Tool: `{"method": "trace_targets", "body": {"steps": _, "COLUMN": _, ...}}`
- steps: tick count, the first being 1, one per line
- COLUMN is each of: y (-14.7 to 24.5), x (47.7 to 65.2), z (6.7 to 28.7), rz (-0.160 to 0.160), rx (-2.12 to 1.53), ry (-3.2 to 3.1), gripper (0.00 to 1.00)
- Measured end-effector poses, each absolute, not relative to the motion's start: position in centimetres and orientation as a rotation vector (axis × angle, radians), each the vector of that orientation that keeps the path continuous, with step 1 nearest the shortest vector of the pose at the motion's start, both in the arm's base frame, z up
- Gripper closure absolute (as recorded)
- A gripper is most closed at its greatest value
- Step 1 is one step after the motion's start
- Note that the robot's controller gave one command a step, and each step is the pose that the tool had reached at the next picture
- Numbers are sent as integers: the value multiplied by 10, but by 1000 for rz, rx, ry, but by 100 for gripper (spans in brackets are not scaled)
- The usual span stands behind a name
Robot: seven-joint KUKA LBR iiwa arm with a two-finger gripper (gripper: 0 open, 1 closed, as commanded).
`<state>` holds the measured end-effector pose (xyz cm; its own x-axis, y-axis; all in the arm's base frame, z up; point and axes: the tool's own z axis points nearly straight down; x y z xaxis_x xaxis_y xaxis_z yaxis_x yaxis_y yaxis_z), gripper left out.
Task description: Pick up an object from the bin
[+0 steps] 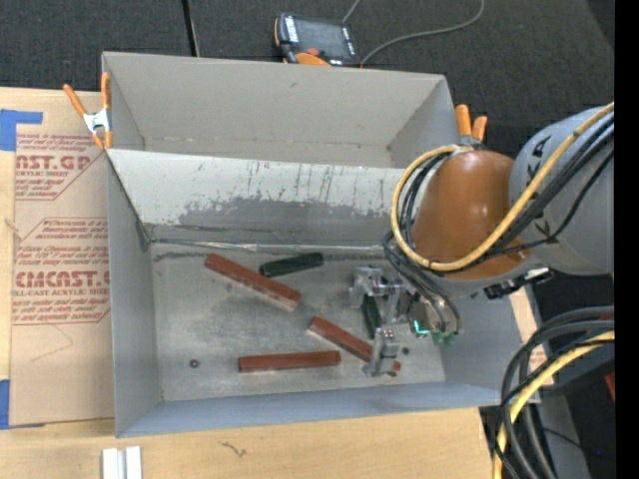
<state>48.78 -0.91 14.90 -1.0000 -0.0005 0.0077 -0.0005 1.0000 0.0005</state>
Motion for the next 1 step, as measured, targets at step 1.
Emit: {"method": "trace_targets", "body": {"steps": 1, "y": 7, "x": 517, "z": 232, "rz": 0, "rx": 272, "ry": -3137, "gripper": 0}}
